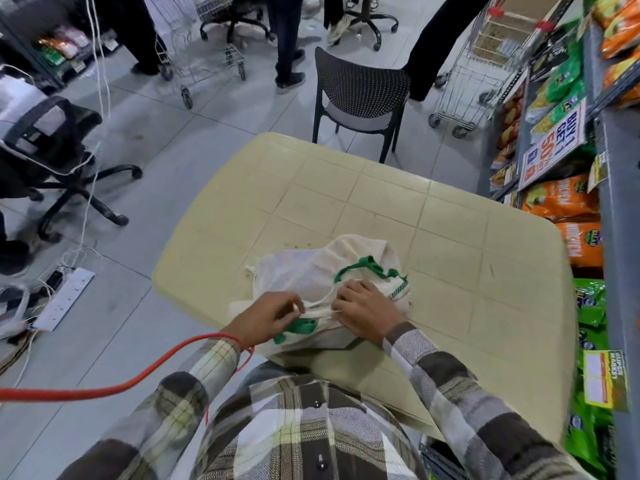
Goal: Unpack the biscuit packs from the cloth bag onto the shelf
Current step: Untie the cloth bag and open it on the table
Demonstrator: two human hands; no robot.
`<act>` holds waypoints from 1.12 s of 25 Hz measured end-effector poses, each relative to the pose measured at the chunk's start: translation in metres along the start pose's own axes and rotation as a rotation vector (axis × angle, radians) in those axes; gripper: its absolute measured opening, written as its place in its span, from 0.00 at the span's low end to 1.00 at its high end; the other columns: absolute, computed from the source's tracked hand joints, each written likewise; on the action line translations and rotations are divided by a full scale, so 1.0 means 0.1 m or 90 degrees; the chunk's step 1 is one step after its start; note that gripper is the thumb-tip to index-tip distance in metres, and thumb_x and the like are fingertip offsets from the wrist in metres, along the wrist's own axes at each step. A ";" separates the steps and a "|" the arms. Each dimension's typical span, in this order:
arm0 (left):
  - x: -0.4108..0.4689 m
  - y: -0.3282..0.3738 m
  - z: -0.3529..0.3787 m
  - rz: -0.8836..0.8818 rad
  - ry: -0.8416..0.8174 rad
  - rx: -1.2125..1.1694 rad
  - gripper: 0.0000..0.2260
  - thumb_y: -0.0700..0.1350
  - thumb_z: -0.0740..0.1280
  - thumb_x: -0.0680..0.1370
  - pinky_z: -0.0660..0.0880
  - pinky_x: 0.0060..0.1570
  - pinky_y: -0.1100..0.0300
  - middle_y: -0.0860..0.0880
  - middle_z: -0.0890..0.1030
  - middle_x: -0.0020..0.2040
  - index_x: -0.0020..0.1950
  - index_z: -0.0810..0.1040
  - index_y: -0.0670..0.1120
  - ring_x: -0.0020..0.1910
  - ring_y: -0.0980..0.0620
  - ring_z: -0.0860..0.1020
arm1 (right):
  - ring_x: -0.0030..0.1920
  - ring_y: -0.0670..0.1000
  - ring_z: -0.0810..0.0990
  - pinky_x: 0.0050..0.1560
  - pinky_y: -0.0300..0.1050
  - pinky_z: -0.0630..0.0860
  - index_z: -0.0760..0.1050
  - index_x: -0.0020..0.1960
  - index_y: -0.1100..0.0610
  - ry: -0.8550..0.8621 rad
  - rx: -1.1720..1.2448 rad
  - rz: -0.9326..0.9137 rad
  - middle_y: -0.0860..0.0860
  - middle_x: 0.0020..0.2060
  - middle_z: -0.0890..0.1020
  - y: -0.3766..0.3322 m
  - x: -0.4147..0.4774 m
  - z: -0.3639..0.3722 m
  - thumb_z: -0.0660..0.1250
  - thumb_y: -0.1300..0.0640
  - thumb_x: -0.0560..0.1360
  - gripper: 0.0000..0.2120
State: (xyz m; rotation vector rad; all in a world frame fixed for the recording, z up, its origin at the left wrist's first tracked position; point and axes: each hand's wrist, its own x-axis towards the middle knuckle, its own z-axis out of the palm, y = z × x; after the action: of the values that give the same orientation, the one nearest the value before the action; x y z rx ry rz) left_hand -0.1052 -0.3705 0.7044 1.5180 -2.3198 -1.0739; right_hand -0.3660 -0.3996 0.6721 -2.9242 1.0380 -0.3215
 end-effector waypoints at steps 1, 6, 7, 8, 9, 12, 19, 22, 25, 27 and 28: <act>0.08 0.06 0.03 0.029 -0.010 -0.030 0.05 0.44 0.65 0.80 0.71 0.43 0.71 0.52 0.79 0.45 0.54 0.79 0.46 0.42 0.62 0.75 | 0.50 0.54 0.79 0.51 0.50 0.76 0.80 0.46 0.52 0.013 -0.006 -0.008 0.50 0.47 0.81 -0.01 -0.01 -0.01 0.70 0.52 0.74 0.04; 0.24 0.03 0.22 -0.047 -0.025 0.039 0.16 0.44 0.57 0.84 0.69 0.64 0.58 0.46 0.75 0.64 0.71 0.70 0.44 0.61 0.47 0.74 | 0.43 0.53 0.81 0.37 0.45 0.79 0.79 0.48 0.55 0.100 0.091 0.029 0.52 0.45 0.82 0.02 -0.13 -0.15 0.71 0.64 0.72 0.06; 0.24 0.00 0.21 -0.068 -0.032 0.046 0.20 0.46 0.56 0.84 0.68 0.63 0.58 0.46 0.74 0.66 0.76 0.64 0.45 0.62 0.46 0.74 | 0.39 0.52 0.81 0.32 0.45 0.79 0.79 0.48 0.55 0.096 0.107 0.057 0.51 0.44 0.83 0.02 -0.16 -0.17 0.71 0.64 0.73 0.07; 0.26 -0.02 0.18 -0.079 -0.054 0.061 0.23 0.48 0.57 0.84 0.69 0.61 0.56 0.47 0.72 0.67 0.79 0.58 0.47 0.62 0.46 0.73 | 0.34 0.52 0.82 0.28 0.44 0.78 0.79 0.48 0.54 0.077 0.114 0.069 0.50 0.42 0.84 0.01 -0.19 -0.19 0.69 0.61 0.74 0.04; 0.26 -0.05 0.17 -0.090 -0.073 0.076 0.26 0.50 0.60 0.83 0.71 0.60 0.55 0.48 0.71 0.66 0.80 0.56 0.48 0.61 0.47 0.74 | 0.31 0.52 0.81 0.27 0.43 0.77 0.80 0.48 0.52 0.044 0.115 0.074 0.49 0.41 0.85 -0.02 -0.20 -0.21 0.64 0.57 0.77 0.05; 0.29 -0.10 0.11 -0.065 -0.097 0.150 0.22 0.57 0.67 0.77 0.72 0.45 0.59 0.53 0.75 0.57 0.69 0.71 0.53 0.53 0.51 0.75 | 0.39 0.54 0.83 0.36 0.45 0.74 0.79 0.53 0.51 -0.140 0.122 0.111 0.48 0.46 0.85 -0.08 -0.19 -0.23 0.56 0.48 0.82 0.13; 0.41 -0.01 -0.07 -0.050 0.078 0.063 0.07 0.51 0.66 0.78 0.75 0.43 0.55 0.54 0.83 0.46 0.51 0.82 0.52 0.45 0.53 0.78 | 0.40 0.54 0.83 0.35 0.47 0.77 0.78 0.53 0.50 -0.120 0.150 0.118 0.49 0.47 0.85 -0.24 0.12 -0.26 0.54 0.46 0.82 0.16; 0.48 0.15 -0.29 -0.033 0.251 0.040 0.07 0.49 0.66 0.79 0.74 0.41 0.58 0.55 0.85 0.46 0.53 0.82 0.52 0.40 0.55 0.78 | 0.49 0.57 0.83 0.45 0.53 0.80 0.78 0.60 0.54 -0.110 0.178 0.146 0.53 0.52 0.84 -0.26 0.41 -0.27 0.58 0.53 0.82 0.13; 0.51 0.35 -0.48 -0.038 0.435 0.011 0.05 0.47 0.67 0.79 0.70 0.37 0.63 0.57 0.84 0.47 0.52 0.82 0.51 0.35 0.60 0.72 | 0.52 0.60 0.82 0.52 0.55 0.79 0.68 0.73 0.53 -0.114 0.212 0.316 0.58 0.54 0.83 -0.25 0.70 -0.35 0.57 0.55 0.83 0.19; 0.53 0.39 -0.51 -0.038 0.522 -0.016 0.06 0.43 0.68 0.78 0.68 0.35 0.65 0.54 0.82 0.49 0.54 0.81 0.49 0.34 0.60 0.70 | 0.54 0.61 0.81 0.55 0.55 0.78 0.63 0.76 0.53 -0.101 0.193 0.389 0.59 0.56 0.82 -0.19 0.81 -0.39 0.60 0.54 0.81 0.24; 0.52 0.40 -0.52 -0.025 0.547 0.013 0.08 0.41 0.69 0.77 0.68 0.34 0.65 0.50 0.80 0.50 0.55 0.79 0.48 0.34 0.58 0.70 | 0.58 0.60 0.80 0.58 0.55 0.77 0.61 0.76 0.52 -0.110 0.170 0.397 0.58 0.60 0.80 -0.15 0.83 -0.42 0.64 0.53 0.79 0.27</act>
State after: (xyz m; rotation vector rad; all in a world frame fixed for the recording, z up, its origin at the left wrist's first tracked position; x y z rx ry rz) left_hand -0.1330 -0.4306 0.7562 1.5973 -1.6931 -0.2777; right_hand -0.3018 -0.4380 0.7296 -2.2065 1.6393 -0.1623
